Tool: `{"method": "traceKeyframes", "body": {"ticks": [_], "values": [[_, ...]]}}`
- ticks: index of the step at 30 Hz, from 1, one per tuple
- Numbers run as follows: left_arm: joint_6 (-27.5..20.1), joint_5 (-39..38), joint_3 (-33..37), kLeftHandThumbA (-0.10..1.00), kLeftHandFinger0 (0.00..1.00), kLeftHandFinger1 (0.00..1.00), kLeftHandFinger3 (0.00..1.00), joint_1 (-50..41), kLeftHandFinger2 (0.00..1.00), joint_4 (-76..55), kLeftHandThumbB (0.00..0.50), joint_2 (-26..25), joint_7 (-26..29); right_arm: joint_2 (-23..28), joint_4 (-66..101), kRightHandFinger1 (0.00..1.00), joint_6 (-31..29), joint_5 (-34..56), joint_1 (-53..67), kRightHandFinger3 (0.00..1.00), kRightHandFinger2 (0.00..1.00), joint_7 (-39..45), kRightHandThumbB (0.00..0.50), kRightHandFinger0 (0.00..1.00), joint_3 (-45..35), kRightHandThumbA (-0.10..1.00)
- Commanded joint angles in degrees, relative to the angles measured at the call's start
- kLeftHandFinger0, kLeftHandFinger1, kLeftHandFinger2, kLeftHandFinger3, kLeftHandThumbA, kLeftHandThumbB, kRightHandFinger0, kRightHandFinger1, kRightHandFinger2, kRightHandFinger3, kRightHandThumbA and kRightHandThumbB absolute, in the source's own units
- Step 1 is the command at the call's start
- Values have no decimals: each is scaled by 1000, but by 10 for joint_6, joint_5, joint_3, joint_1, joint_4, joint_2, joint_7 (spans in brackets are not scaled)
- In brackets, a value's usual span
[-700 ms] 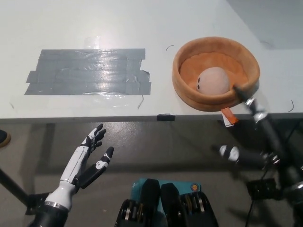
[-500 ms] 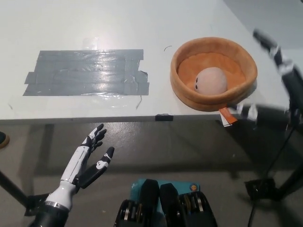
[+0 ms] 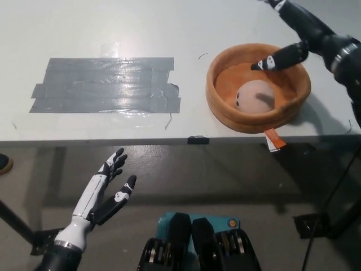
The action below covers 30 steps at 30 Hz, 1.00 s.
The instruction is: An emotional support dumpling is kept in a soft plate infront in the middle of the desk infront of the robot. The robot extends its right arm to pick up the dumpling and hands it to a person
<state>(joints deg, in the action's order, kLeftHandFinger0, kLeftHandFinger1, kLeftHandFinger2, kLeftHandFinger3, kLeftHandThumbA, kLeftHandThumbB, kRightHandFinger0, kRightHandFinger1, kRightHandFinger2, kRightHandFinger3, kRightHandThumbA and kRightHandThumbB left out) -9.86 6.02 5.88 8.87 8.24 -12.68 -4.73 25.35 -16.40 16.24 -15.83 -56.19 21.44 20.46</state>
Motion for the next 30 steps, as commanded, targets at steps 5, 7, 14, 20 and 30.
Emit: {"method": "traceKeyframes", "body": {"ticks": [5, 7, 14, 20, 30], "values": [[-10, 0, -3, 654, 1000, 1000, 1000, 16, 1000, -17, 286, -5, -11, -30, -153, 1000, 24, -55, -98, 1000, 1000, 73, 370, 1000, 75, 1000], [-13, -1, -2, 656, 1000, 1000, 1000, 16, 1000, -17, 287, -4, -11, -39, -175, 1000, 28, -51, -101, 1000, 1000, 73, 385, 1000, 77, 1000], [-18, -1, -3, 629, 1000, 1000, 1000, 18, 1000, -14, 275, -4, -10, -62, -208, 1000, 43, -40, -84, 1000, 1000, 81, 379, 1000, 73, 1000], [-13, 0, -3, 625, 1000, 1000, 1000, 19, 1000, -15, 272, -7, -12, -66, -224, 1000, 52, -40, -77, 1000, 1000, 94, 401, 1000, 74, 1000], [-16, 1, -2, 621, 1000, 1000, 1000, 19, 1000, -13, 265, -7, -12, -57, -231, 1000, 51, -76, -75, 1000, 1000, 98, 384, 1000, 99, 1000]]}}
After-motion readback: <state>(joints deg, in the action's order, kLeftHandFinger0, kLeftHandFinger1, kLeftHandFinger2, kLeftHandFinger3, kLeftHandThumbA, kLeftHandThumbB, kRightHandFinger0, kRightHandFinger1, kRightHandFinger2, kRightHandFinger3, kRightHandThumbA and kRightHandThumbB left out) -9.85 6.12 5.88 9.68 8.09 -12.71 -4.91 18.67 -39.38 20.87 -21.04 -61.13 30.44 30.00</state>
